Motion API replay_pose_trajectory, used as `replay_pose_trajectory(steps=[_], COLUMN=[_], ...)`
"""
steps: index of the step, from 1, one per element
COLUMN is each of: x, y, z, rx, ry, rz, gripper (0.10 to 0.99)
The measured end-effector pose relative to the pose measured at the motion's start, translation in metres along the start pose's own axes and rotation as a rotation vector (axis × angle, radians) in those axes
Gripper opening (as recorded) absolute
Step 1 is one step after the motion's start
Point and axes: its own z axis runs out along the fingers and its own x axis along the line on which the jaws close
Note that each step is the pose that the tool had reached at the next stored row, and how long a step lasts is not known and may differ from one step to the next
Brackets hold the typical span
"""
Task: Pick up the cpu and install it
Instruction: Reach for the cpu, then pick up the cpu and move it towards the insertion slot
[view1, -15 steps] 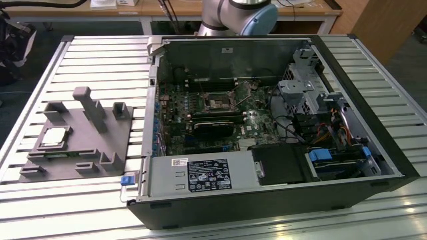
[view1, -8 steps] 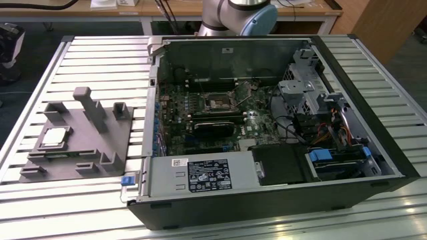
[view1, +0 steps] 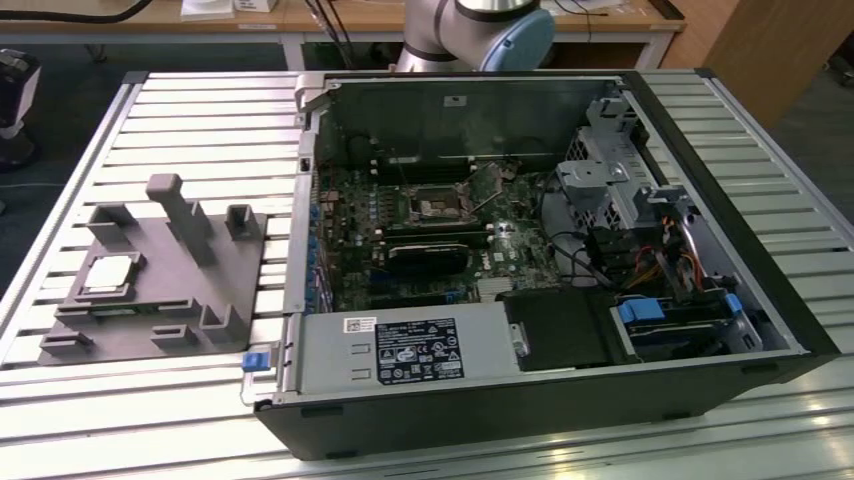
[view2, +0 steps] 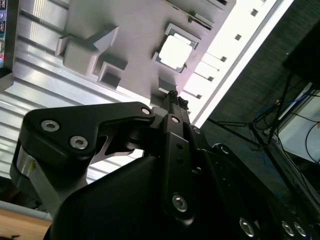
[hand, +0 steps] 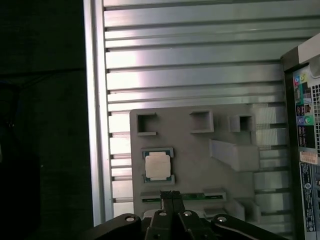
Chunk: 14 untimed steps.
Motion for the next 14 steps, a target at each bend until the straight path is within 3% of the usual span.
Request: replay_pose_trajectory(steps=[8, 14], x=[0.0002, 0.0002], y=[-0.0002, -0.0006], z=[0.0032, 0.0069], rx=[0.001, 0.000], ry=[0.0083, 0.0089], rz=[0.000, 0.000], gripper=[0.106, 0.106])
